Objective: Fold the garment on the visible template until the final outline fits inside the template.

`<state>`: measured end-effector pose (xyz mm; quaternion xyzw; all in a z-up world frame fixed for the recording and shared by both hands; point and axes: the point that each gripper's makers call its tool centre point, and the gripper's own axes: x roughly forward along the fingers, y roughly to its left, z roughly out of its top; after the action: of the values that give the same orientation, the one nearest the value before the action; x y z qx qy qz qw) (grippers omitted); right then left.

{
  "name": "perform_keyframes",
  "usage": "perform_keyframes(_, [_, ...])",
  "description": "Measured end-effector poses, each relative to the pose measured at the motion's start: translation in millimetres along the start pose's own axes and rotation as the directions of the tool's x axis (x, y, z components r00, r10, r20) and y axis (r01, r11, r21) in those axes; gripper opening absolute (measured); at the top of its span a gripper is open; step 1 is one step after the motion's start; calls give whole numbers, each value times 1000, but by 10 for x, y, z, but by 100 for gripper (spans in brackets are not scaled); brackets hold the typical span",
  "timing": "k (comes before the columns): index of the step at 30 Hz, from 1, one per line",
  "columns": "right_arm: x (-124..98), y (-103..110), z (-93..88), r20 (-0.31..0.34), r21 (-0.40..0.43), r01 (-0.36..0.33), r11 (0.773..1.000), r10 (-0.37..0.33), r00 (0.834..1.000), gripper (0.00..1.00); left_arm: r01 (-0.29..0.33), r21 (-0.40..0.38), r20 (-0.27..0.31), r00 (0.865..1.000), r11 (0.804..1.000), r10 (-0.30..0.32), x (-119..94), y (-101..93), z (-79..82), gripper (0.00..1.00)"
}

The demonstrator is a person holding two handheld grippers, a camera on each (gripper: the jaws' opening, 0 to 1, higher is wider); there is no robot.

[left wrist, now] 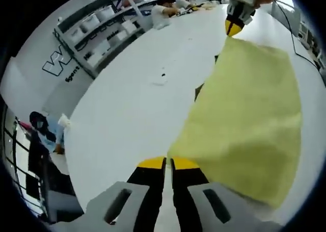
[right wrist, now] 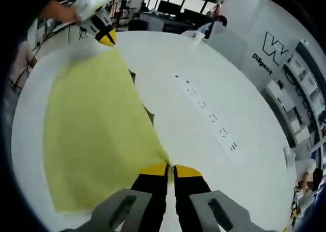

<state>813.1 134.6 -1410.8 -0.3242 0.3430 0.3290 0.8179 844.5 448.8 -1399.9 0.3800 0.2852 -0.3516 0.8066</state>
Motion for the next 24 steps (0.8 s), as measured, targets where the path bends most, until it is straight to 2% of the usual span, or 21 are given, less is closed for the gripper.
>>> perform_keyframes(3, [-15,34,50,25,14,-4,1000,3,1000,4,0,-17,31,1000,1000,1,-14,-14,89,25])
perform_keyframes(10, [-9,228,131,60,-9,-55,998,55,997,5,62,-15,78,995,998,-61,27,-239,260,21])
perform_keyframes(12, [13,259,124,53,-13,-66,998,66,996,6,83,-9,75,994,997,-82,73,-303,269,21])
perform_keyframes(16, [53,347,134,61,0,-98,995,98,993,12,140,-45,54,989,989,-137,167,-454,223,28])
perform_keyframes(18, [96,412,119,53,2,-118,993,118,992,15,156,-27,27,988,987,-155,217,-536,156,32])
perform_keyframes(19, [114,438,108,48,-2,-123,992,123,991,16,162,0,-8,987,987,-162,237,-567,84,31])
perform_keyframes(20, [141,470,83,37,-9,-129,992,129,991,16,191,9,48,980,982,-191,237,-622,176,28])
perform_keyframes(21, [159,484,59,25,-18,-130,991,130,991,14,151,-6,17,988,989,-151,225,-546,128,26])
perform_keyframes(22, [184,492,21,8,-34,-128,991,129,992,11,143,19,2,990,989,-143,242,-531,120,22])
perform_keyframes(24, [212,478,-35,-19,-54,-120,991,119,993,4,85,138,-35,996,987,-80,244,-396,68,15])
